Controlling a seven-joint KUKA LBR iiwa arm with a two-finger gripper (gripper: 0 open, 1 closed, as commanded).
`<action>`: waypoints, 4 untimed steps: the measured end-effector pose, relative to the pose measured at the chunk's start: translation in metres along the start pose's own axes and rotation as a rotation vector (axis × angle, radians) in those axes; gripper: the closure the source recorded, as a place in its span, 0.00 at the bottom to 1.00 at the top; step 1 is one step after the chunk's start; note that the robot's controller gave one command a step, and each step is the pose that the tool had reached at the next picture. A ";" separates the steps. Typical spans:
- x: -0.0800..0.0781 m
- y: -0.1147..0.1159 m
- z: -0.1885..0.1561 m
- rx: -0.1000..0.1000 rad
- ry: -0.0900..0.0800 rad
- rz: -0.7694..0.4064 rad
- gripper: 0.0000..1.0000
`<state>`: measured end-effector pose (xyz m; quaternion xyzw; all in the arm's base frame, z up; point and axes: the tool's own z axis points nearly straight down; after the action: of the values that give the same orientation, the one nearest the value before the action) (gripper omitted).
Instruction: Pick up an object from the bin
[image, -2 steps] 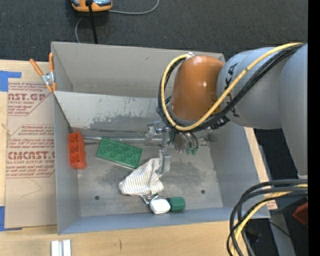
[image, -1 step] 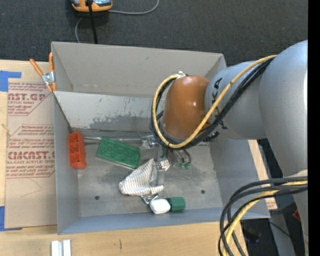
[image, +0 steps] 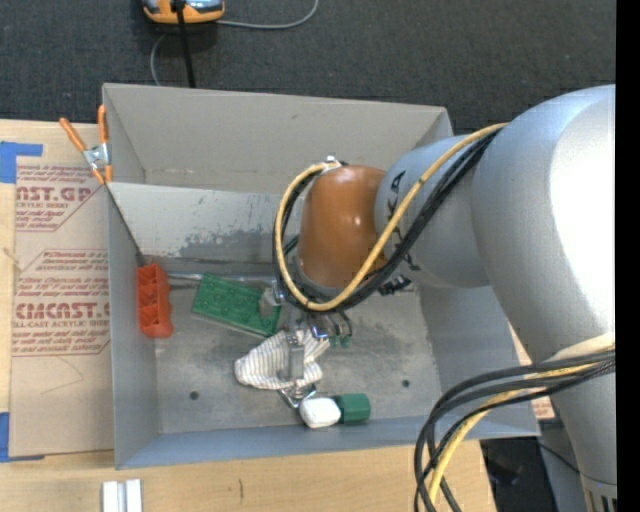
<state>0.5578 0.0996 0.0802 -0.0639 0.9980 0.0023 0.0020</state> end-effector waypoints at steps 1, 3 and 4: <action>0.005 0.004 0.006 0.002 -0.018 -0.158 1.00; 0.001 0.003 0.006 0.002 -0.014 -0.180 1.00; -0.007 0.002 0.006 0.002 -0.018 -0.205 1.00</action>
Offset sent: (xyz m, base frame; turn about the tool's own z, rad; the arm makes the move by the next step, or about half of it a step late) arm 0.0000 0.0000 0.0000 0.0000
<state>0.5644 0.1022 0.0743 -0.1655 0.9861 0.0019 0.0112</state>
